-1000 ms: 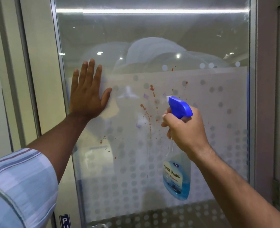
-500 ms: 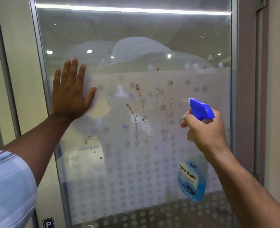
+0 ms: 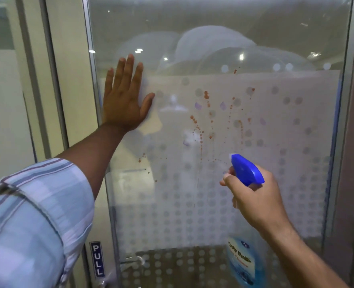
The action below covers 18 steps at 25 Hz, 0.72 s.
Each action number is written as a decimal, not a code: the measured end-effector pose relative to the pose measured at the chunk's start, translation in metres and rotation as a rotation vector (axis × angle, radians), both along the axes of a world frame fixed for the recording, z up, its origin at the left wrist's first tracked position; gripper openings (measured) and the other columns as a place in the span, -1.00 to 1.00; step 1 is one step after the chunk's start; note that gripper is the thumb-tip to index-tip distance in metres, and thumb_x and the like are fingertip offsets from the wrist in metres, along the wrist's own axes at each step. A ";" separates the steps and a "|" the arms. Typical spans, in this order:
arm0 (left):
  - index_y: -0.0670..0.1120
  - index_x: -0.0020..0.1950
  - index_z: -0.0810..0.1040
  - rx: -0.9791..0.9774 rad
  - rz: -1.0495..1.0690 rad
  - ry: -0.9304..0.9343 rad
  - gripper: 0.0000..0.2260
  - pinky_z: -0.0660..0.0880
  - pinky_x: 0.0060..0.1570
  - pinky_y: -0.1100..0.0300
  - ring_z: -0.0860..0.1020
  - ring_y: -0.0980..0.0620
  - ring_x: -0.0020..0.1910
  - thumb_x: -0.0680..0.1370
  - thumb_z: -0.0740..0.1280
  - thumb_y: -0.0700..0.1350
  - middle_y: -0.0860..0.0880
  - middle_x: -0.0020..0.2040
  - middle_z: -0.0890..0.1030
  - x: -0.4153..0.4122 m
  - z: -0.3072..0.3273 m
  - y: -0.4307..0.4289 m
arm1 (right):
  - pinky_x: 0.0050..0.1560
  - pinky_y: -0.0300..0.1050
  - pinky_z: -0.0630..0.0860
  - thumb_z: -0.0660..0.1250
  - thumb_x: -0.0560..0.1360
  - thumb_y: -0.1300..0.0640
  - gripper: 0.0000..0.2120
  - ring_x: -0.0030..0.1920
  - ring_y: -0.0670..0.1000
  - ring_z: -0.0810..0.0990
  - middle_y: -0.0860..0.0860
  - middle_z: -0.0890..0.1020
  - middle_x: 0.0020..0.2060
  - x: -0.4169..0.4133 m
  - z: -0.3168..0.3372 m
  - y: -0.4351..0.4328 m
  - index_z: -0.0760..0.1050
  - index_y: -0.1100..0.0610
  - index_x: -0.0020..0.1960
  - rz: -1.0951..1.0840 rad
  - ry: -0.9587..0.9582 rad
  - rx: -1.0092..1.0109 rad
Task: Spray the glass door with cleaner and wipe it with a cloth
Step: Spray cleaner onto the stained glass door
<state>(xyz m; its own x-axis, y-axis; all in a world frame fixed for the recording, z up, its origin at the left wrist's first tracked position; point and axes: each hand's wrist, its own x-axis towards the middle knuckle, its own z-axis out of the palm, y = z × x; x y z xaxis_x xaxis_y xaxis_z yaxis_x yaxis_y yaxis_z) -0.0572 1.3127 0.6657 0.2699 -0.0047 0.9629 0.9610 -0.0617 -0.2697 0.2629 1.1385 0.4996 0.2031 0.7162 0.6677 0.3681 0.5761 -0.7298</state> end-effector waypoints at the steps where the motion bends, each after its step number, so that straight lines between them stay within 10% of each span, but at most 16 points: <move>1: -0.14 0.78 0.14 -0.004 0.003 -0.001 -0.32 0.06 0.73 -0.24 0.11 -0.26 0.77 0.78 0.08 0.25 -0.24 0.77 0.14 0.001 0.000 0.000 | -0.29 0.38 0.58 0.40 0.52 0.10 -0.86 -0.25 0.37 0.59 0.26 0.63 -0.29 -0.010 -0.002 -0.002 0.52 0.13 -0.17 0.036 -0.008 0.001; 10: -0.15 0.78 0.14 -0.024 0.005 -0.005 -0.32 0.07 0.74 -0.25 0.11 -0.26 0.77 0.78 0.05 0.26 -0.23 0.78 0.14 0.003 -0.001 -0.003 | -0.31 0.10 0.49 0.39 0.55 0.20 -0.85 -0.32 0.32 0.51 0.29 0.61 -0.23 -0.047 -0.030 0.000 0.51 0.19 -0.18 0.207 -0.081 -0.084; 18: -0.14 0.79 0.10 -0.001 0.001 0.012 -0.32 0.03 0.74 -0.23 0.09 -0.27 0.77 0.79 0.07 0.25 -0.24 0.78 0.12 0.001 -0.001 -0.002 | -0.33 0.33 0.53 0.32 0.45 0.07 -0.76 -0.38 0.29 0.50 0.32 0.56 -0.31 0.008 -0.054 0.001 0.46 0.26 -0.22 -0.031 -0.008 -0.155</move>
